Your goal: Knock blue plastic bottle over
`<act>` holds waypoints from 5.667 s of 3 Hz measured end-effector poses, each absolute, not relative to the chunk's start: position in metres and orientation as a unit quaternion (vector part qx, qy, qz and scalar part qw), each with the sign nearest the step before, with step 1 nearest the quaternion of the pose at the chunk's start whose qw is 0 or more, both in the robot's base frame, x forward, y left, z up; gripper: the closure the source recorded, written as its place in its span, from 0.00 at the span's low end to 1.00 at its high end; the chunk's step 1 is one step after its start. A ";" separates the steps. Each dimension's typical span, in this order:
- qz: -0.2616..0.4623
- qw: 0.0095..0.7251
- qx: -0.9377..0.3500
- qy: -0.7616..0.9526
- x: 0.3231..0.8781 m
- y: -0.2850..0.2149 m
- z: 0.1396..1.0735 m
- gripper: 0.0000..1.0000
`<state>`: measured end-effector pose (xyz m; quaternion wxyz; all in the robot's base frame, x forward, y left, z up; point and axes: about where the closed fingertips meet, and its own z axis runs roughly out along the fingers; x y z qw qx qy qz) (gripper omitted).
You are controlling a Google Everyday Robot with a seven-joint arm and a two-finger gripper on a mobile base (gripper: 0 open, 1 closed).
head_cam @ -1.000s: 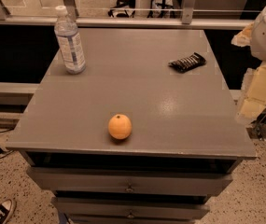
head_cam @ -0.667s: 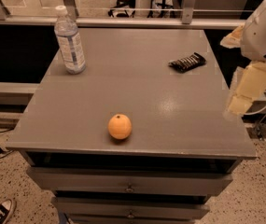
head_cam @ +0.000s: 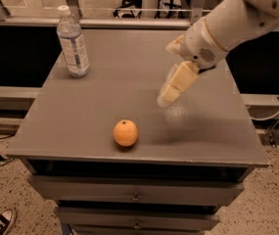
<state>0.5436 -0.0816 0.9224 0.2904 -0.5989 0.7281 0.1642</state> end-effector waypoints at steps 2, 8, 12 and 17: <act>0.204 0.326 -0.595 0.706 0.572 -0.037 0.924 0.00; 0.314 0.516 -0.480 0.636 0.714 0.131 0.907 0.00; 0.364 0.520 -0.445 0.632 0.729 0.176 0.905 0.69; 0.120 0.322 -0.683 0.644 0.691 0.069 0.947 1.00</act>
Offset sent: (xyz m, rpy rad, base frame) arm 0.0252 0.0403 0.0018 0.0993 -0.0160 0.0299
